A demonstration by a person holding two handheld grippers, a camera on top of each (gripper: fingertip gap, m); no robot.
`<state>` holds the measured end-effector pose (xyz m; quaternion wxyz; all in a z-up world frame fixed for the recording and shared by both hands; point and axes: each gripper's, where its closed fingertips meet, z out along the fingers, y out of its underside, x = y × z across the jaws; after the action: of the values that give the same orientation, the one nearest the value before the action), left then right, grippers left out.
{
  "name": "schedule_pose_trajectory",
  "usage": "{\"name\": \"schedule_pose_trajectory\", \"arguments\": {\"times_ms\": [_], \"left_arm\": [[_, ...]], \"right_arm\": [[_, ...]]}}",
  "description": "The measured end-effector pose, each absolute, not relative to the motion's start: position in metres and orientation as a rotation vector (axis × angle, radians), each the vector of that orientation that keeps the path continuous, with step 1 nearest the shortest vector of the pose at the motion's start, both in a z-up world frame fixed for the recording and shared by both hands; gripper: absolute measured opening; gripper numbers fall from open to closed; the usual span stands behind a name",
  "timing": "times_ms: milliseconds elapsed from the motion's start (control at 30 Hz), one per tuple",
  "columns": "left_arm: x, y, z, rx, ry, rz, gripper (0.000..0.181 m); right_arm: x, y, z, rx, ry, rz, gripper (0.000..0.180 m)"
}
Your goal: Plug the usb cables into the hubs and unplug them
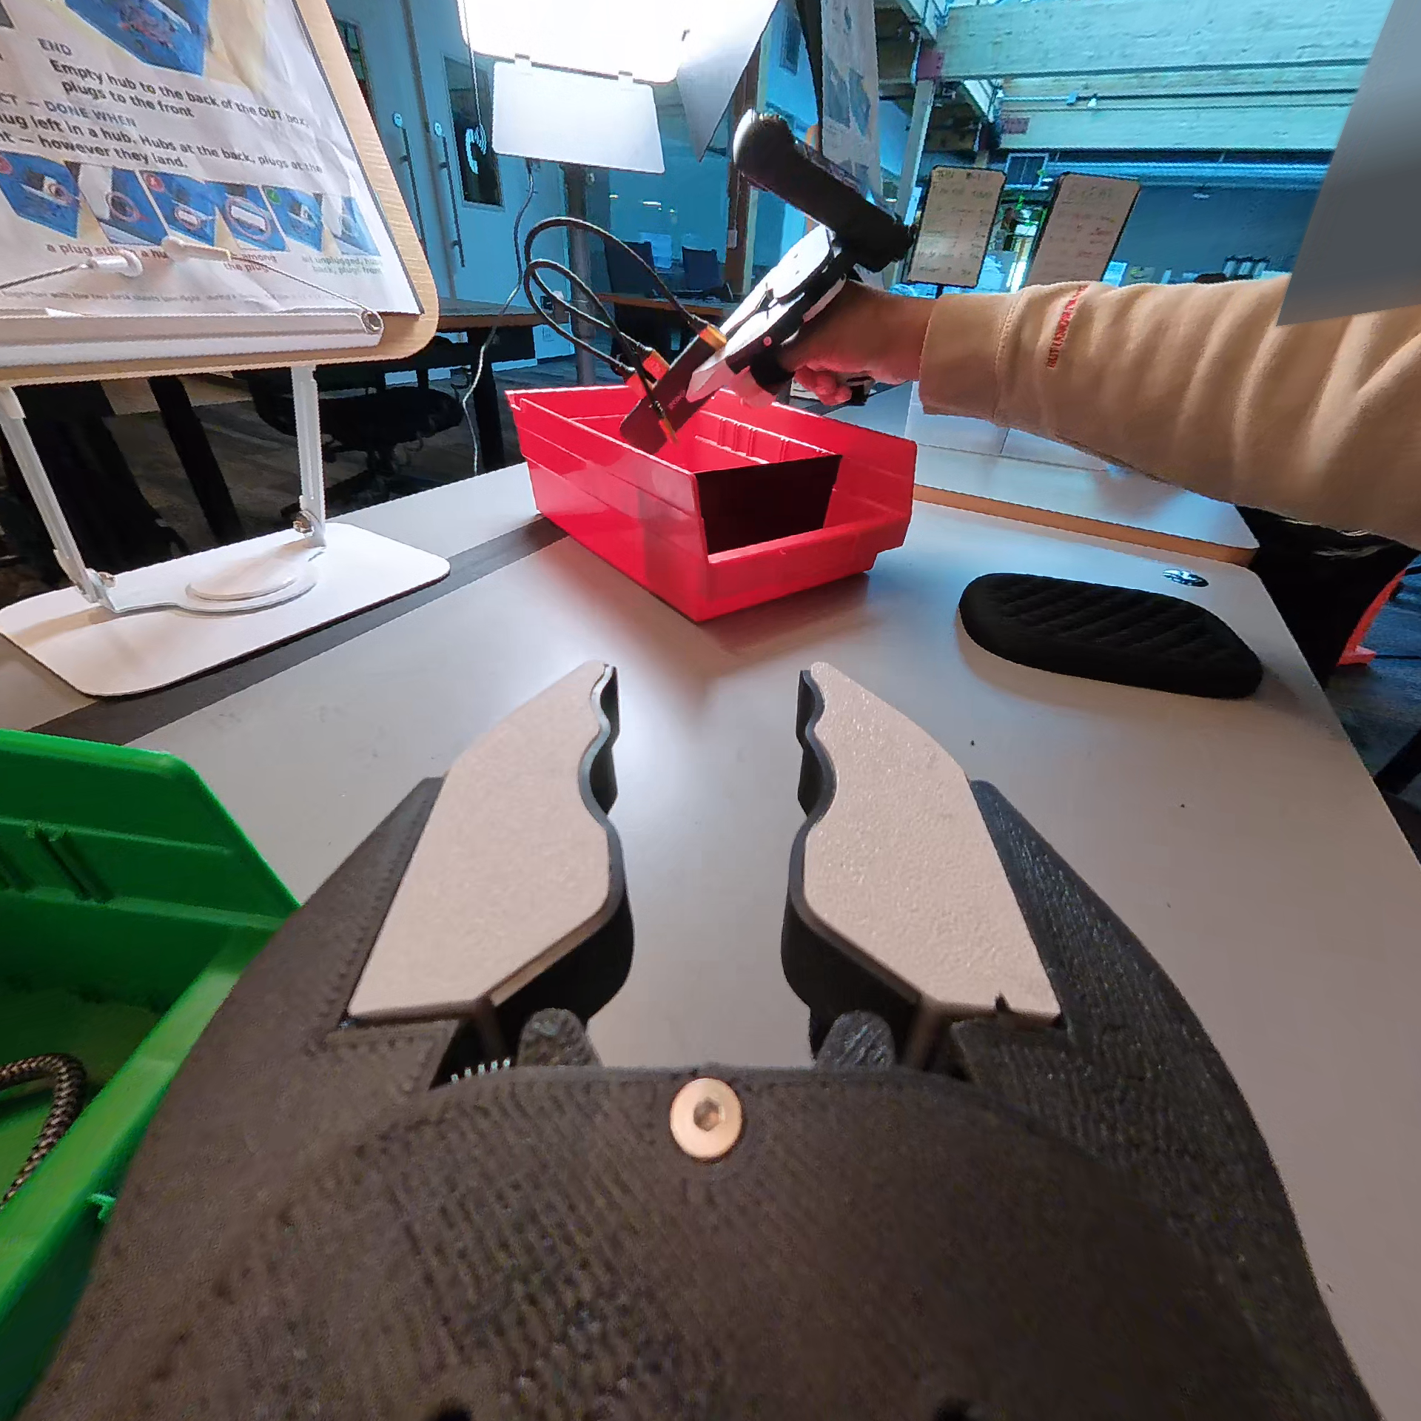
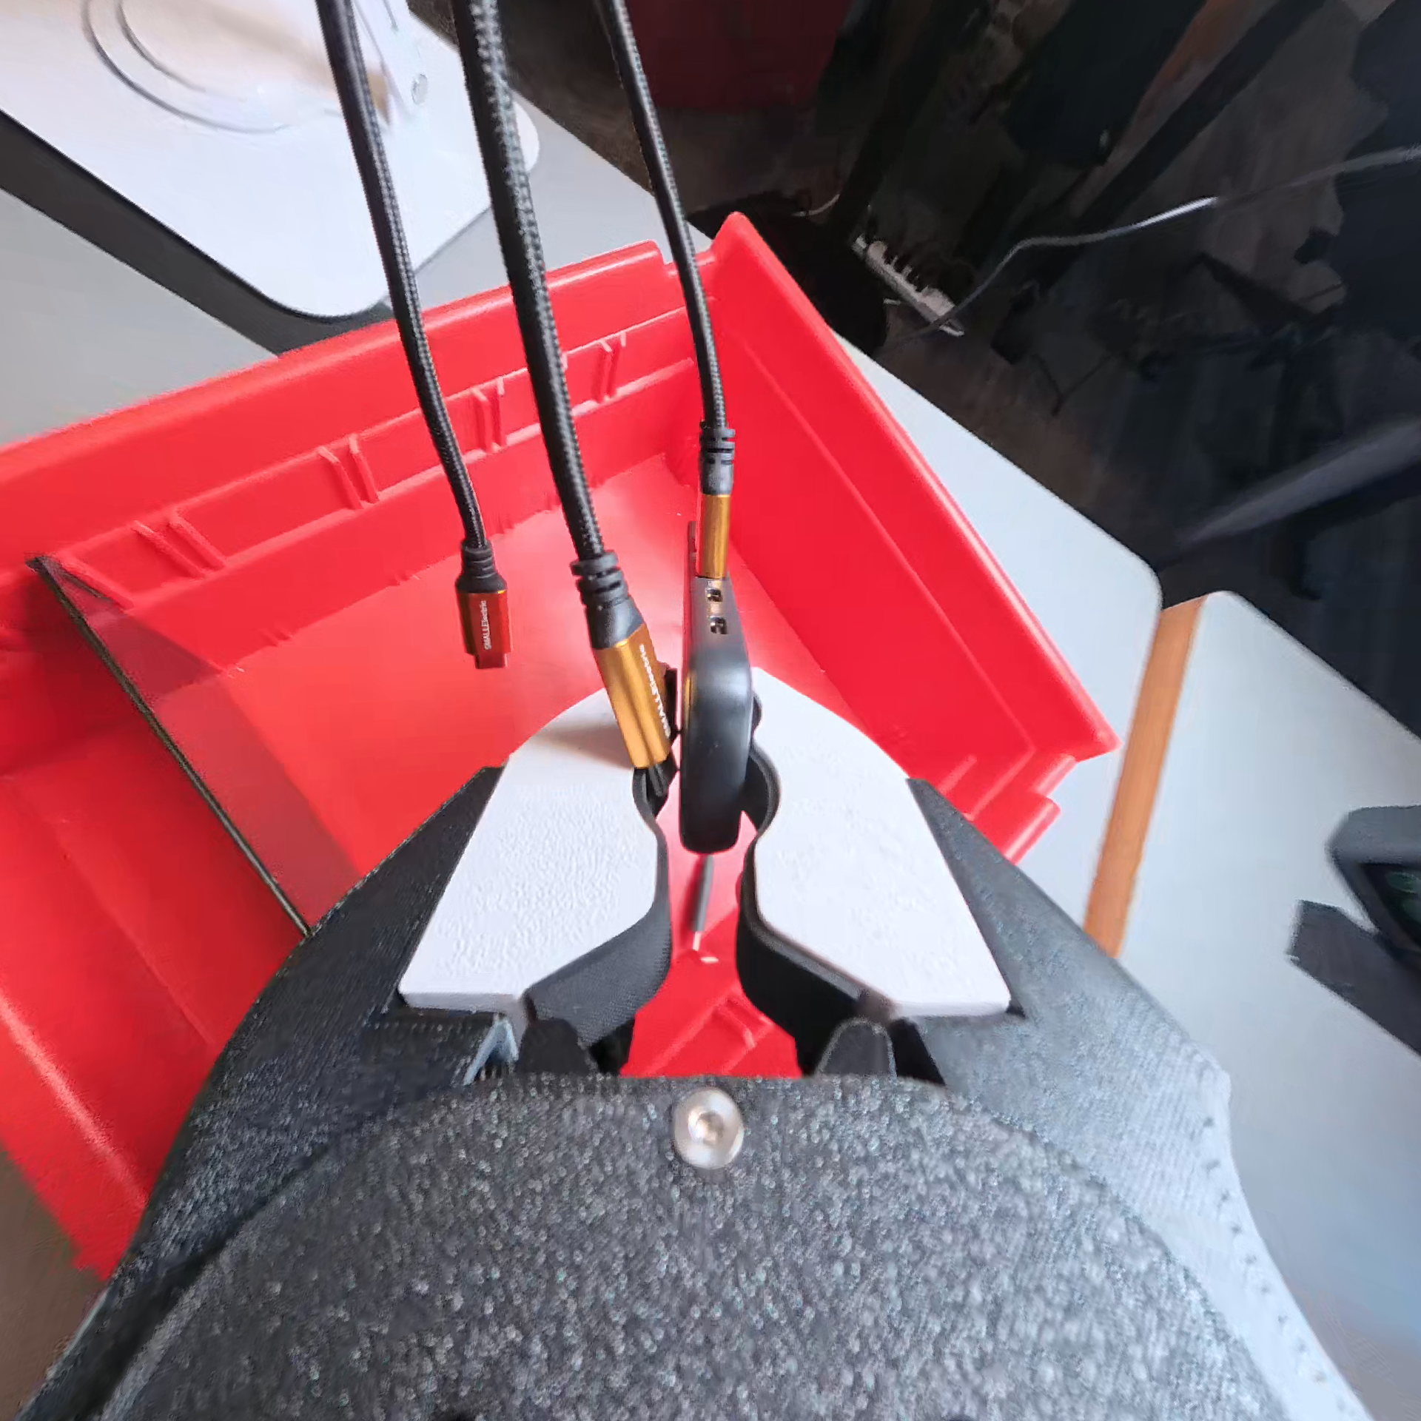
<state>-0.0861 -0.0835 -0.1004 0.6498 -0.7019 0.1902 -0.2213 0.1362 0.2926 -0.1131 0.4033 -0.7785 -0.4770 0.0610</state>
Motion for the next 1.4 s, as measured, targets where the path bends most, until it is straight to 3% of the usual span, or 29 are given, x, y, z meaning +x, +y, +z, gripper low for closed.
{"name": "schedule_pose_trajectory", "arguments": {"times_ms": [300,367,500,600,800,933,1200,1400], "left_arm": [[-0.087,-0.081,-0.107,-1.622,0.429,-0.507,0.045],[-0.088,-0.081,-0.108,-1.626,0.426,-0.503,0.045],[-0.091,-0.080,-0.108,-1.626,0.415,-0.498,0.045],[-0.092,-0.079,-0.110,-1.633,0.409,-0.505,0.045],[-0.093,-0.079,-0.109,-1.632,0.414,-0.478,0.045],[-0.101,-0.078,-0.105,-1.625,0.390,-0.444,0.045],[-0.193,-0.075,-0.067,-1.698,0.216,-0.177,0.042],[-0.300,-0.050,-0.053,-1.919,0.106,0.086,0.043]], "right_arm": [[0.108,0.278,-0.117,-2.275,-0.918,1.000,0.014],[0.119,0.292,-0.127,-2.314,-0.919,0.861,0.016],[0.137,0.310,-0.118,-2.307,-0.909,0.648,0.045],[0.155,0.314,-0.101,-2.288,-0.926,0.507,0.053],[0.177,0.300,-0.037,-2.000,-0.913,0.396,0.054],[0.158,0.242,-0.012,-1.714,-0.967,0.477,0.051],[0.105,0.089,-0.067,-1.420,-1.160,0.794,0.045],[0.091,0.064,-0.112,-1.395,-1.229,0.839,0.040]]}}
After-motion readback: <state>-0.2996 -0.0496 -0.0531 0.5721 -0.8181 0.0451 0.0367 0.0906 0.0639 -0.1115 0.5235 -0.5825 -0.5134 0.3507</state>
